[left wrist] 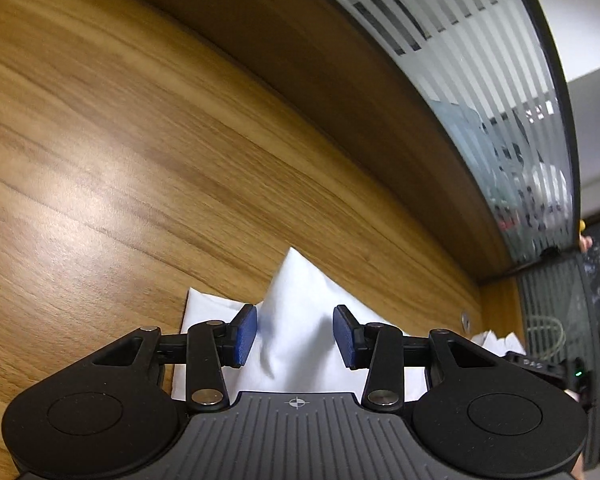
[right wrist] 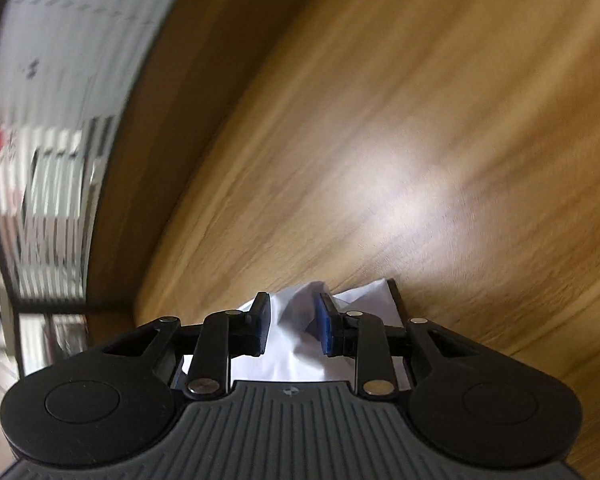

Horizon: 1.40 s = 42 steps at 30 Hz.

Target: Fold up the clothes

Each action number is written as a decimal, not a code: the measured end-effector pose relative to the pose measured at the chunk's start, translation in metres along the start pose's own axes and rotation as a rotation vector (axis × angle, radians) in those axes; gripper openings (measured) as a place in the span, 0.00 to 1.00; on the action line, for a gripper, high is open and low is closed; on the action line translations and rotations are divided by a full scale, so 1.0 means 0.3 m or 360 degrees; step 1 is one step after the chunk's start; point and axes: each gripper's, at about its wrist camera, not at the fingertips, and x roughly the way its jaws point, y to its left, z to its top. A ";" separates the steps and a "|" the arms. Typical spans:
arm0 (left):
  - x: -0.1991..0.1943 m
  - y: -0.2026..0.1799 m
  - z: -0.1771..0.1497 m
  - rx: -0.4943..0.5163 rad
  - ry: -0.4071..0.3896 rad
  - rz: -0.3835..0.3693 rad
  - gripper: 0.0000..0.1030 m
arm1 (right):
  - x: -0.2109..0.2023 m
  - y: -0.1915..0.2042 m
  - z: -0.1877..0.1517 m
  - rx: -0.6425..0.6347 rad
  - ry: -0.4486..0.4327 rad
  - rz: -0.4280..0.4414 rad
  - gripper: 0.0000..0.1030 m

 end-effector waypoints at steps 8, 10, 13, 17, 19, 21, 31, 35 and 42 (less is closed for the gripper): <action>0.015 -0.003 -0.006 0.0031 -0.0016 0.0110 0.18 | 0.019 -0.003 0.016 0.0012 -0.0101 0.0053 0.02; 0.016 -0.020 -0.003 0.0083 -0.0021 0.0131 0.19 | 0.018 0.025 0.001 -0.0102 -0.0142 -0.0011 0.02; -0.009 -0.041 -0.001 0.0201 -0.0044 0.0163 0.20 | 0.009 0.123 -0.032 -0.0434 -0.0206 -0.0167 0.08; -0.063 -0.092 -0.011 0.0393 -0.0075 0.0195 0.24 | -0.033 0.258 -0.106 -0.0918 -0.0297 -0.0333 0.17; -0.086 -0.118 -0.022 0.0470 -0.0069 0.0187 0.30 | -0.044 0.305 -0.144 -0.1109 -0.0264 -0.0365 0.18; -0.112 -0.142 -0.039 0.0552 -0.0060 0.0153 0.30 | -0.050 0.338 -0.182 -0.1268 -0.0230 -0.0385 0.18; -0.029 -0.199 -0.173 0.0837 0.0182 0.0166 0.33 | 0.062 0.307 -0.310 -0.1625 -0.0057 -0.0532 0.22; 0.017 -0.179 -0.171 0.0818 0.0204 0.0199 0.32 | 0.159 0.284 -0.330 -0.1713 -0.0030 -0.0609 0.22; -0.042 -0.133 -0.144 0.0743 0.0134 0.0085 0.44 | 0.139 0.278 -0.372 -0.1785 0.0054 -0.0574 0.23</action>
